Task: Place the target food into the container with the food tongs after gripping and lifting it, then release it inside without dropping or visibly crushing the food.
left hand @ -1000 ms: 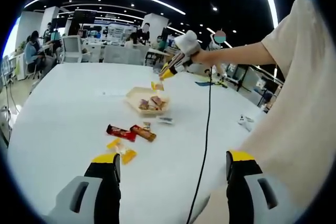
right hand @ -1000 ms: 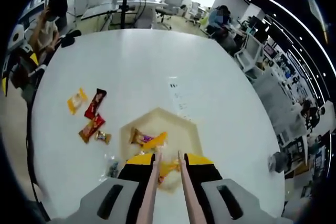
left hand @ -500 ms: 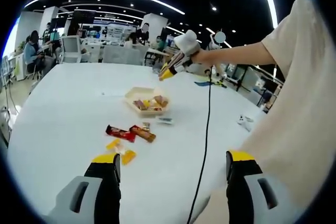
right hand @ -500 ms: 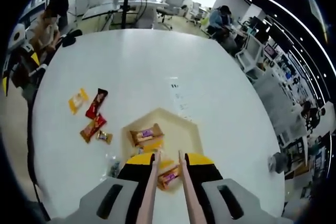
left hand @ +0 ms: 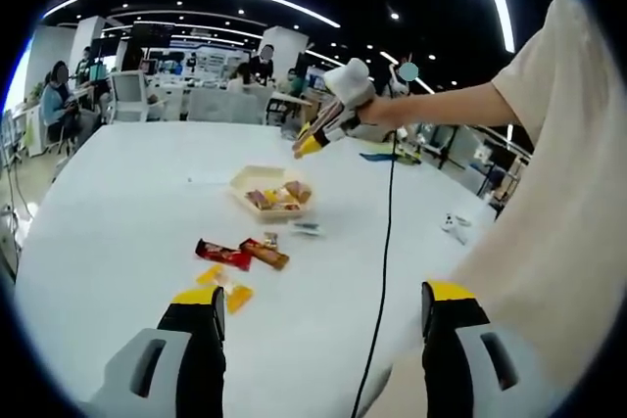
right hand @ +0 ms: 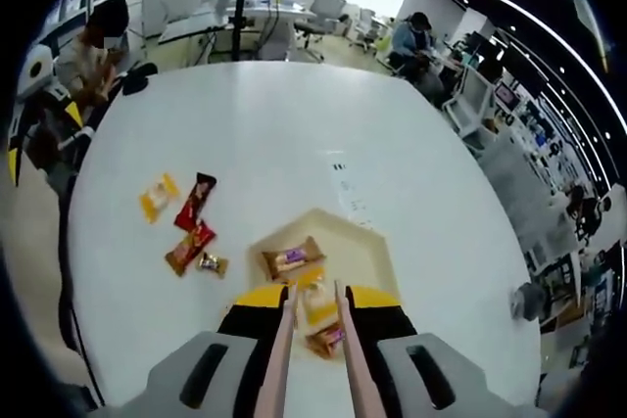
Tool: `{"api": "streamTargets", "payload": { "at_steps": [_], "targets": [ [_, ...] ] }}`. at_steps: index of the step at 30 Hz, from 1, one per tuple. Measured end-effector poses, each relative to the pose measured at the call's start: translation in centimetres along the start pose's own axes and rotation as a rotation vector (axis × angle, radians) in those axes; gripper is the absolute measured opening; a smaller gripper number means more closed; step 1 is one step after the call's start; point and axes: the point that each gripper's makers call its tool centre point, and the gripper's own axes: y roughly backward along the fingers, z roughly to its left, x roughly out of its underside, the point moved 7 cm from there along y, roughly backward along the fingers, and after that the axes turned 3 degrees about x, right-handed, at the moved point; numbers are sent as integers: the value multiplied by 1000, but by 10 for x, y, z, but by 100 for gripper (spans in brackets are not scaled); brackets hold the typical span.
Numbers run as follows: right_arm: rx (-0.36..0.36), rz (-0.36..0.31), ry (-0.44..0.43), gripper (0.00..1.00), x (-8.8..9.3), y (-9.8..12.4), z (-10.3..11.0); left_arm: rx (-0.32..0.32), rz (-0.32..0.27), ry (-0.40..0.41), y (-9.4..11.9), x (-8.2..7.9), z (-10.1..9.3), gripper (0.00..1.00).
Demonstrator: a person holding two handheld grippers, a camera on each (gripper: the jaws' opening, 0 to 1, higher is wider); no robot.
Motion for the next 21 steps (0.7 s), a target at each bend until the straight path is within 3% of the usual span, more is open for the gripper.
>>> {"api": "streamTargets", "payload": {
  "at_steps": [21],
  "targets": [
    [-30,-66,-154,25,0,-10,29,-12,-6,7,6,5,-3,82]
  ]
}}
